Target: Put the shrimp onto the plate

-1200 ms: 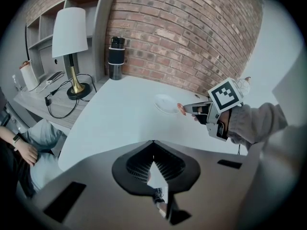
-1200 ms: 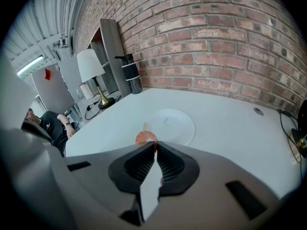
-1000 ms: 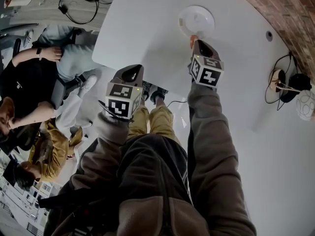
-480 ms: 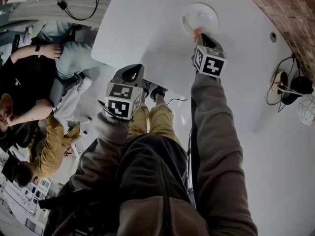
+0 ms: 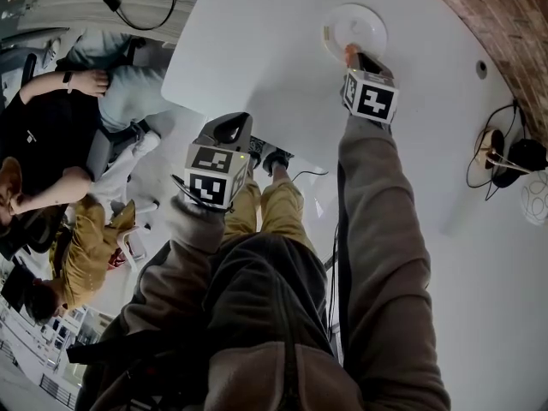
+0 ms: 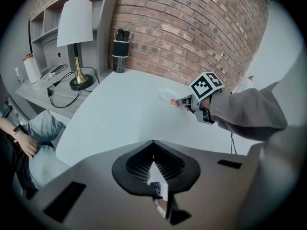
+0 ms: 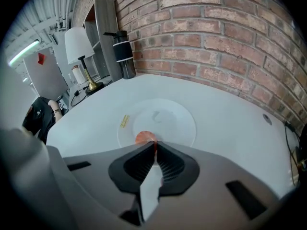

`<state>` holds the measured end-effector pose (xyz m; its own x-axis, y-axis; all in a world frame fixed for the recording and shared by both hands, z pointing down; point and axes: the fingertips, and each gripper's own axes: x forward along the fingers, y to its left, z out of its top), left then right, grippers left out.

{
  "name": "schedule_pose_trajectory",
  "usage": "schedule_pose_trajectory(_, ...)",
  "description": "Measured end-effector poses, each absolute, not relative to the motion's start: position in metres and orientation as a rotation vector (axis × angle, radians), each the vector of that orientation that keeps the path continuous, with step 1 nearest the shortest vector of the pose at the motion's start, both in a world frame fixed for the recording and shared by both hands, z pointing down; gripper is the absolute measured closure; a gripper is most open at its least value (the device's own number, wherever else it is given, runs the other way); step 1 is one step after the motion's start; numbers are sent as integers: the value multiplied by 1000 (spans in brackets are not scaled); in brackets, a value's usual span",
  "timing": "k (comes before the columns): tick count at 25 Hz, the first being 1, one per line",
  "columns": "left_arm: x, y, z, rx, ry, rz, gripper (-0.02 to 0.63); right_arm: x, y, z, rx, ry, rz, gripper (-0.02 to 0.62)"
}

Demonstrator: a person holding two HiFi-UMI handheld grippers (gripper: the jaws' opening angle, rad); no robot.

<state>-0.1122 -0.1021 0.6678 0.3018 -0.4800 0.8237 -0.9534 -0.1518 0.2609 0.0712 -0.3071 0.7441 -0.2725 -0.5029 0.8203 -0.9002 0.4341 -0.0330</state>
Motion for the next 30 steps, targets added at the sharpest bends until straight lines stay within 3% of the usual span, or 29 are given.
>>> schedule_pose_trajectory(30,-116,-92,663,1756,-1315,715,601,69,-308,737,1100,-1891,658,577)
